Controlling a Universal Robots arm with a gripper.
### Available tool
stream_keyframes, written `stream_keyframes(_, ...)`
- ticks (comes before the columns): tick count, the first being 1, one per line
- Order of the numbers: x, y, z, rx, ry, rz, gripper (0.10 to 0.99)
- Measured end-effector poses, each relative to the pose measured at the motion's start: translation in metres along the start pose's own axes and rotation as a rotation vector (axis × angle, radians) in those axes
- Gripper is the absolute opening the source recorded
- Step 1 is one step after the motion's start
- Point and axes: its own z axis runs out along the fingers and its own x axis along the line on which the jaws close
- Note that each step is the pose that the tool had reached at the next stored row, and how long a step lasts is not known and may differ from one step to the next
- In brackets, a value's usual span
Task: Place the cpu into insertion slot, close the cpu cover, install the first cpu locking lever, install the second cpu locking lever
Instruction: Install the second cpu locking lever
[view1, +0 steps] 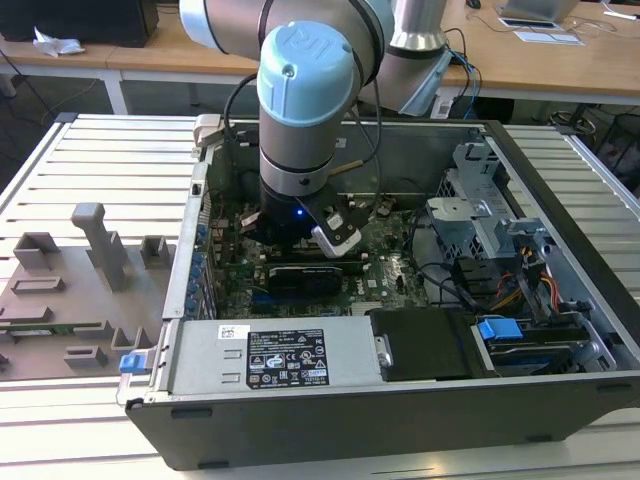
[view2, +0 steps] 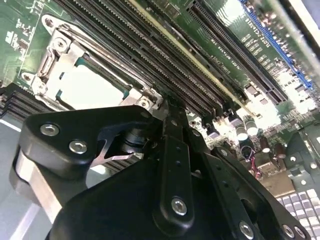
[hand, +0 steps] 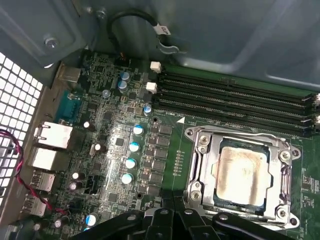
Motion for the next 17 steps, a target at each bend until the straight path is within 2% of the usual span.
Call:
stream_keyframes(3,-0.0003,0.0032,-0.0123,0.0,-0.0018,0.0,0.106)
stream_keyframes(6,-0.0043,0.0058,-0.0153,0.001,-0.0019,0.0,0.106)
stream_keyframes(8,-0.0172,0.0084,-0.0146,0.002,-0.0013,0.0,0.106)
stream_keyframes(12,-0.0367,0.0096,-0.014,0.001,0.0003,0.0,0.106)
stream_keyframes(13,-0.0462,0.0097,-0.0135,0.002,0.0013,0.0,0.106)
stream_keyframes(14,-0.0544,0.0103,-0.0126,0.011,0.0033,0.001,0.106)
stream_keyframes(16,-0.0652,0.0135,-0.0111,0.054,0.0118,0.002,0.106)
stream_keyframes(17,-0.0666,0.015,-0.0107,0.068,0.0145,0.003,0.106)
